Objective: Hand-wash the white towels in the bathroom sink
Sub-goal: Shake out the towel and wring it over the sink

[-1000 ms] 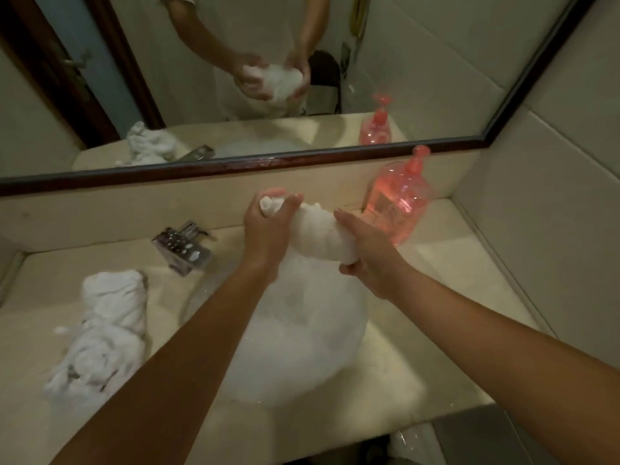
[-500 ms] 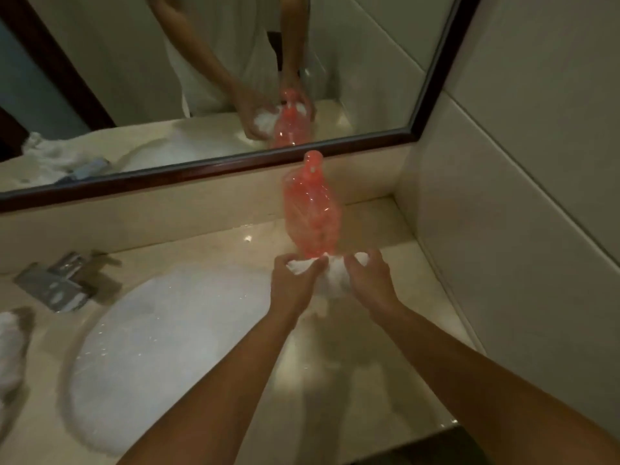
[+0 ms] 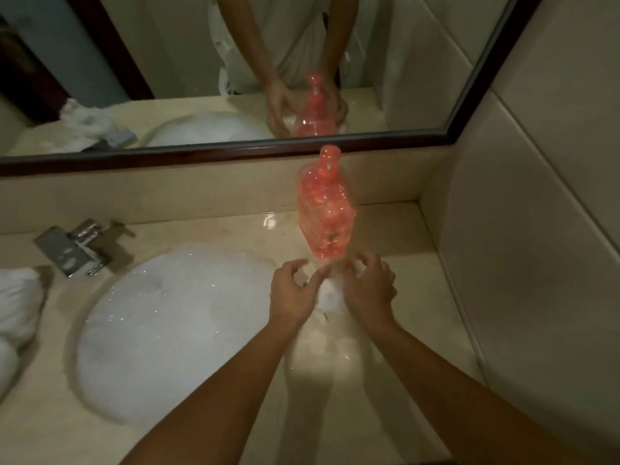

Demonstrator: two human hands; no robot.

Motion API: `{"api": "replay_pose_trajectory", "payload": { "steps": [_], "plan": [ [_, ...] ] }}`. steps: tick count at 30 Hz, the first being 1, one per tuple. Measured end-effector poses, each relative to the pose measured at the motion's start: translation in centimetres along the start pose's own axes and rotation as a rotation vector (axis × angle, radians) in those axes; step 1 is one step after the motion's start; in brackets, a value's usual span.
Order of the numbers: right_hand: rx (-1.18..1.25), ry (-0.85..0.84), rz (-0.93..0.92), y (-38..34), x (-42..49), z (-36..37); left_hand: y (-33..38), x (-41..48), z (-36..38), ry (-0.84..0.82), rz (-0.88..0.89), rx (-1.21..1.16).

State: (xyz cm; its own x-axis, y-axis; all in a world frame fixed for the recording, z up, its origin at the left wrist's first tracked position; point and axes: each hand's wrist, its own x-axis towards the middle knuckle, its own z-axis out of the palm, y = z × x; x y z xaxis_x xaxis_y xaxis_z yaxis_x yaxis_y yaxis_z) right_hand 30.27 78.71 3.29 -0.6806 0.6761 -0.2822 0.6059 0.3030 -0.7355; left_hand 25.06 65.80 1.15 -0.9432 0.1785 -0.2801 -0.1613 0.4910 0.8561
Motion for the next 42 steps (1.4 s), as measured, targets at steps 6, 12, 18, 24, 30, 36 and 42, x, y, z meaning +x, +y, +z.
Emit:
{"api": "replay_pose_trajectory", "payload": {
  "steps": [6, 12, 18, 24, 30, 36, 42],
  "plan": [
    [0.156, -0.219, -0.18, -7.5, -4.4, 5.6, -1.1, -0.1, -8.6, 0.139, 0.13, -0.052],
    [0.041, -0.437, -0.364, -14.9, -12.7, 17.8, -9.2, -3.3, -22.6, 0.397, 0.128, -0.091],
    [-0.068, -0.676, -0.472, -20.7, -22.7, 32.5, -20.2, -5.6, -38.0, 0.58, -0.011, 0.028],
    [-0.114, -0.777, -0.532, -24.1, -27.9, 42.0, -27.0, -6.3, -46.5, 0.784, 0.002, 0.392],
    [-0.154, -0.726, -0.604, -25.1, -28.2, 45.6, -30.8, -6.0, -49.1, 0.808, -0.168, 0.383],
    [-0.167, -0.711, -0.616, -25.3, -27.7, 46.0, -32.0, -5.3, -51.5, 0.687, -0.219, 0.336],
    [0.014, -0.69, -0.597, -25.6, -26.7, 44.5, -29.0, -4.4, -53.6, 0.588, -0.024, 0.194]
  ]
}}
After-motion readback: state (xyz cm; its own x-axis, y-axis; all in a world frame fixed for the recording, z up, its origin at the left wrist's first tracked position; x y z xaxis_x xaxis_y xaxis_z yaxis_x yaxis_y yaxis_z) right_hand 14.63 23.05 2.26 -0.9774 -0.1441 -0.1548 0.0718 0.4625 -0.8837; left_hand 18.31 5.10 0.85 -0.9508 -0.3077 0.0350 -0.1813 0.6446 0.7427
